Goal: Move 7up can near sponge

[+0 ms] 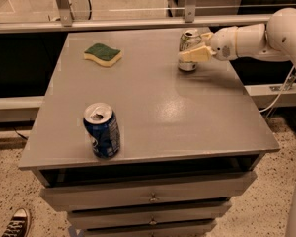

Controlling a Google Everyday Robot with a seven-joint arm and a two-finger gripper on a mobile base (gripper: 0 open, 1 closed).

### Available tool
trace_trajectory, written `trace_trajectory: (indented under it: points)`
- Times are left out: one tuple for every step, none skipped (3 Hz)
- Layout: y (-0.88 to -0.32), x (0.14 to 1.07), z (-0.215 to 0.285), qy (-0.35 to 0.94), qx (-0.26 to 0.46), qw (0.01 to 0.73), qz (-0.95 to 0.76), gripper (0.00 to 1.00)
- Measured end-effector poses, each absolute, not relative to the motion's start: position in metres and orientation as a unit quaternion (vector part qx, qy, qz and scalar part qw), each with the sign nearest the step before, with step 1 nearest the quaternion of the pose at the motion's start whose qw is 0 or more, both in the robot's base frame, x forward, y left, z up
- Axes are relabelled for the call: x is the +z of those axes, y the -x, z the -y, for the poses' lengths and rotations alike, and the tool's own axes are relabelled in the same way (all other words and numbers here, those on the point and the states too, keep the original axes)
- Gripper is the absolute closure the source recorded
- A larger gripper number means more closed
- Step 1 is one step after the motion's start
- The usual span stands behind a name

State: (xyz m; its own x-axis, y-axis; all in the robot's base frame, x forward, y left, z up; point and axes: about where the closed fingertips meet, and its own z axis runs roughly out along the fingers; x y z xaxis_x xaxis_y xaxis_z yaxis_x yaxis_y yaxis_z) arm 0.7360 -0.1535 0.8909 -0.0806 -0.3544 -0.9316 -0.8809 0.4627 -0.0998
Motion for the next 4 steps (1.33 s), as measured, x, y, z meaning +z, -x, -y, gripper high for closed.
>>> trace_trajectory:
  points:
    - [-0.720,0.916,0.147,0.460,0.259,0.526,-0.667,0.95]
    - [-0.718,0.920,0.145,0.462,0.260,0.528,-0.664,1.00]
    - [-0.718,0.920,0.145,0.462,0.260,0.528,-0.664,1.00]
    - [-0.727,0.918,0.099,0.483,0.274,0.525,-0.645,1.00]
